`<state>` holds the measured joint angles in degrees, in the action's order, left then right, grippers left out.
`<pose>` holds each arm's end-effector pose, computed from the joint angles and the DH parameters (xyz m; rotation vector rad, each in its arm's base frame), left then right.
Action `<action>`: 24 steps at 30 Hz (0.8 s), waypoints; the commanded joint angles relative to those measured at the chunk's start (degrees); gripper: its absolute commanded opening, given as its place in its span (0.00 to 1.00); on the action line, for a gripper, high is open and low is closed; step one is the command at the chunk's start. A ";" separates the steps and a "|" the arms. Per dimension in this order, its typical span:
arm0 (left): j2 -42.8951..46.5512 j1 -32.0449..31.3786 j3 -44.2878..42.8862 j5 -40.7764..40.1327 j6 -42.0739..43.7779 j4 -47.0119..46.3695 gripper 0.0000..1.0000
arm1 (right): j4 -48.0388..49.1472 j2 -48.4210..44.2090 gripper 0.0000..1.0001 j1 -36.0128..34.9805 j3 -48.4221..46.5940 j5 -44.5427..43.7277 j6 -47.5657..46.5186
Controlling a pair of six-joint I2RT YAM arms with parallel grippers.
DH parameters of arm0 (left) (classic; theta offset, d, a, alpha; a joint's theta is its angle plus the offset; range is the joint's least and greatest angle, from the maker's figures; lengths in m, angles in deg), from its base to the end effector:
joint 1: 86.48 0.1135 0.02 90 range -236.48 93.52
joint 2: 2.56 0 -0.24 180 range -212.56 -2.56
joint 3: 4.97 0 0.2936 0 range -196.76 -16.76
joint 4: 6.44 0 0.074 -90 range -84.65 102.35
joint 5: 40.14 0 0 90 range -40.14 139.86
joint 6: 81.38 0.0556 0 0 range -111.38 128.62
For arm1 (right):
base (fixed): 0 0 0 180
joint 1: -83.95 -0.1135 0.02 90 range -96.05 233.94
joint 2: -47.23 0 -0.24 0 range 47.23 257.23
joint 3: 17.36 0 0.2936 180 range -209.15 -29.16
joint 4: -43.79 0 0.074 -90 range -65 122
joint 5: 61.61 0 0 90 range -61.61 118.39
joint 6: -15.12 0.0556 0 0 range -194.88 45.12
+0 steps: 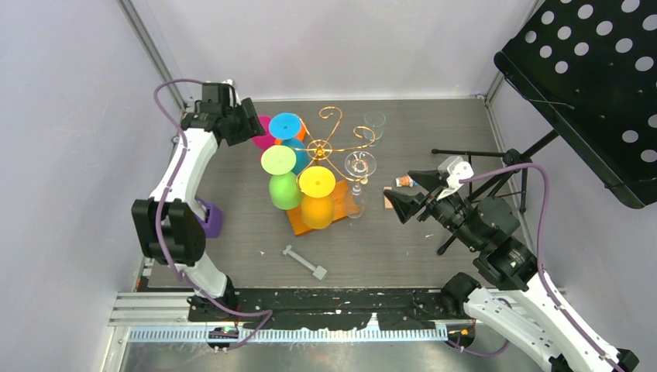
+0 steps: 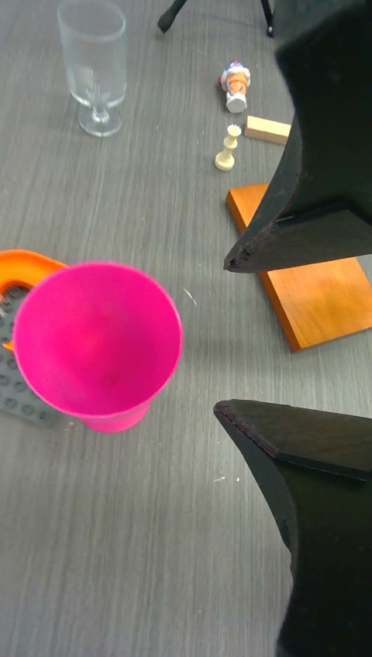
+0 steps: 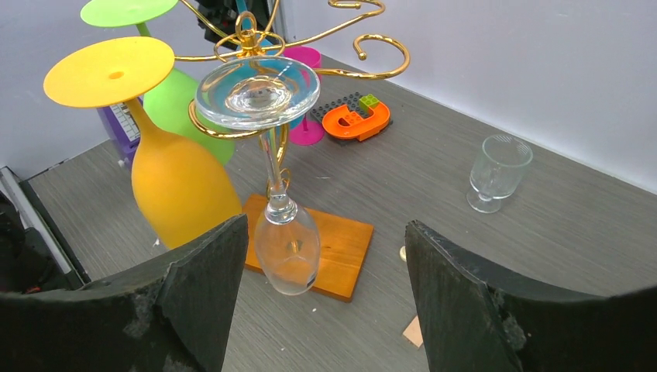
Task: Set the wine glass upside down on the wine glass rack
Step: Pick up the wine glass at the center of the board.
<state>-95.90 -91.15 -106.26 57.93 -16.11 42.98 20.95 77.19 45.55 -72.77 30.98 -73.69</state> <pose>0.4194 -0.0421 0.3082 -0.3317 2.2993 -0.4240 0.1603 0.1303 0.3654 -0.5305 1.4607 0.5837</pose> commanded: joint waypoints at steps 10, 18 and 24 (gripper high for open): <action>-4.42 1.05 -5.35 -5.98 -6.15 -2.22 0.60 | -1.80 -2.82 0.80 0.09 1.21 -0.99 0.33; -10.62 1.22 -10.07 -11.26 -6.73 0.03 0.56 | -2.36 -3.48 0.80 0.12 1.62 -0.72 0.84; -16.46 1.19 -14.21 -10.67 -6.58 1.87 0.40 | -3.23 -3.65 0.80 0.15 1.64 -0.74 1.06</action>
<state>-110.00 -90.25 -116.53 48.42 -22.47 43.76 16.95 74.11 45.55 -71.31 30.79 -73.27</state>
